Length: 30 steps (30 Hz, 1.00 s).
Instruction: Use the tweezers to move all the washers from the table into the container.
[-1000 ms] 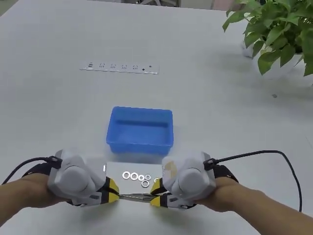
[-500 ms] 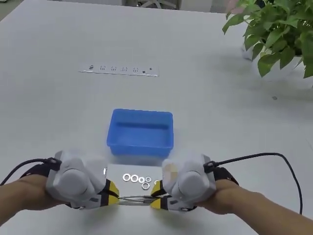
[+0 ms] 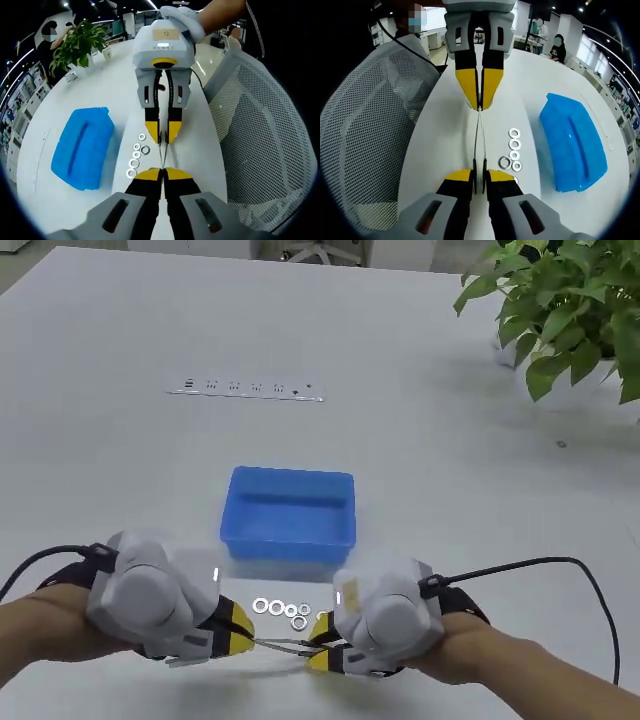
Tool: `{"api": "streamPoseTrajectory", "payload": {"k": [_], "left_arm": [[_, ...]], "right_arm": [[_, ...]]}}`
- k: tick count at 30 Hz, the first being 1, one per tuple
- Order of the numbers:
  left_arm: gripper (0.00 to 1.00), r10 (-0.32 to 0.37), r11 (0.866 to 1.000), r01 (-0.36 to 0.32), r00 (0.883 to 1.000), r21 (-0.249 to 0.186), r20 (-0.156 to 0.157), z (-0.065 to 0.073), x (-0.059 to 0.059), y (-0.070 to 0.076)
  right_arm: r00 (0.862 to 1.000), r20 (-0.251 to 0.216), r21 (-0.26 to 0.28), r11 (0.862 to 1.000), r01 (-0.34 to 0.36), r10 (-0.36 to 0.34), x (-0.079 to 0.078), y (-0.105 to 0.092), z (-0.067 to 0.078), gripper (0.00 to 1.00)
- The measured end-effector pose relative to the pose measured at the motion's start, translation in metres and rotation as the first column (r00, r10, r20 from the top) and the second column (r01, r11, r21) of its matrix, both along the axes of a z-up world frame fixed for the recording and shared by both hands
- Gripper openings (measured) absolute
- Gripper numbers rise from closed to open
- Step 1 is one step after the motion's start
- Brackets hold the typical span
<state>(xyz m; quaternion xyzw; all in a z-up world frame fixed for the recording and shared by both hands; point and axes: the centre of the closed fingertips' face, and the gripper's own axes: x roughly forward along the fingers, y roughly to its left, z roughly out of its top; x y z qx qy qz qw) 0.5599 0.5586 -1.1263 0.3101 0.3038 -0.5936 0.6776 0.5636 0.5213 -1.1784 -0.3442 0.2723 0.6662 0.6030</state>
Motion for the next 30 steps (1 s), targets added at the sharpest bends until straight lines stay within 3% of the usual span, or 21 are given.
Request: {"api": "streamPoseTrajectory", "payload": {"k": [21,30], "left_arm": [[0.06,-0.068,0.995,0.071,0.996,-0.073,0.054,0.043,0.006,-0.033],[0.06,-0.093,0.992,0.099,0.993,-0.077,0.078,0.054,0.008,-0.040]], "right_arm": [[1.000,0.005,0.026,0.999,0.026,-0.026,0.004,-0.001,0.012,0.09],[0.999,0.000,0.056,0.997,0.050,-0.050,0.007,0.004,0.019,0.09]]}}
